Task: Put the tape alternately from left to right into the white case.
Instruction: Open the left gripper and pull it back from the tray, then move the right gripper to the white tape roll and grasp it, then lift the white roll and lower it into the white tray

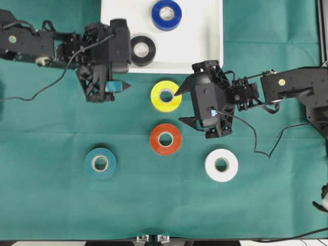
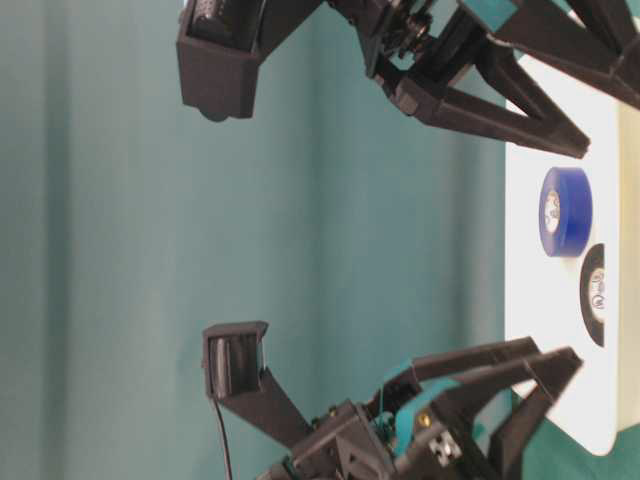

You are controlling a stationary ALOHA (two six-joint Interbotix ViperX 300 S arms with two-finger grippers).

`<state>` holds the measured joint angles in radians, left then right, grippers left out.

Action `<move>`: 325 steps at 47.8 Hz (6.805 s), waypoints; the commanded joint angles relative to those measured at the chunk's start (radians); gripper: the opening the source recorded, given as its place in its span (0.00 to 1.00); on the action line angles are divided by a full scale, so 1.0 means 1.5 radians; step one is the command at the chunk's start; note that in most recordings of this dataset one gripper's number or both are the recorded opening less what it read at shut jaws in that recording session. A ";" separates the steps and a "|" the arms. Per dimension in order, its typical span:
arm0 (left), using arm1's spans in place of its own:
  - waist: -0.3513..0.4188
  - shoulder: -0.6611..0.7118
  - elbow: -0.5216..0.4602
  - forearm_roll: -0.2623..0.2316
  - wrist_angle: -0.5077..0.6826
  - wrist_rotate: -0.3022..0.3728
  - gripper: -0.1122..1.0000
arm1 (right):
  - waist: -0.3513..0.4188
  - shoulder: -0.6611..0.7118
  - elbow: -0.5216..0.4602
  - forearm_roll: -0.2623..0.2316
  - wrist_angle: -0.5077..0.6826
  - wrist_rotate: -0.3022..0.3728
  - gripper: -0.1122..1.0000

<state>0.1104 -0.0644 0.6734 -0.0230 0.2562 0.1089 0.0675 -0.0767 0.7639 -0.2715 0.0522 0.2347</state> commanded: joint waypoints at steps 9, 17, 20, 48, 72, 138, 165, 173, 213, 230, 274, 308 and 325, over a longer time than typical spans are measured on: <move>-0.047 -0.031 0.019 -0.002 -0.003 -0.007 0.41 | 0.002 -0.014 -0.005 0.001 -0.007 0.001 0.83; -0.073 -0.034 0.027 -0.003 -0.003 -0.033 0.40 | 0.002 -0.015 -0.005 0.001 -0.007 0.001 0.83; -0.081 -0.034 0.030 -0.002 -0.003 -0.040 0.40 | 0.002 -0.014 -0.005 0.001 -0.006 0.001 0.83; -0.121 -0.037 0.052 -0.002 -0.007 -0.046 0.40 | 0.002 -0.015 -0.005 0.001 -0.007 0.001 0.83; -0.121 -0.036 0.052 -0.002 -0.007 -0.046 0.40 | 0.022 -0.016 0.000 0.002 -0.002 0.001 0.83; -0.123 -0.036 0.045 -0.003 -0.007 -0.047 0.40 | 0.189 -0.107 0.129 0.003 0.022 0.185 0.83; -0.125 -0.036 0.048 -0.003 -0.007 -0.047 0.40 | 0.202 -0.090 0.134 0.003 0.026 0.221 0.83; -0.125 -0.033 0.048 -0.003 -0.007 -0.047 0.40 | 0.202 -0.063 0.127 0.003 0.026 0.233 0.83; -0.125 -0.031 0.049 -0.003 -0.007 -0.047 0.40 | 0.208 0.025 0.090 0.002 0.027 0.265 0.82; -0.126 -0.032 0.047 -0.003 -0.007 -0.047 0.40 | 0.208 0.013 0.084 0.002 0.036 0.267 0.40; -0.127 -0.031 0.048 -0.003 -0.007 -0.047 0.40 | 0.210 -0.088 0.044 0.004 0.119 0.268 0.34; -0.127 -0.031 0.048 -0.003 -0.007 -0.047 0.40 | 0.151 -0.088 0.041 -0.001 0.131 0.261 0.34; -0.127 -0.031 0.049 -0.003 -0.007 -0.047 0.40 | 0.059 -0.088 0.038 -0.045 0.146 0.260 0.34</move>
<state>-0.0767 -0.0951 0.7440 -0.0261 0.2531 0.0368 0.1733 -0.1887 0.8483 -0.3175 0.2730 0.6259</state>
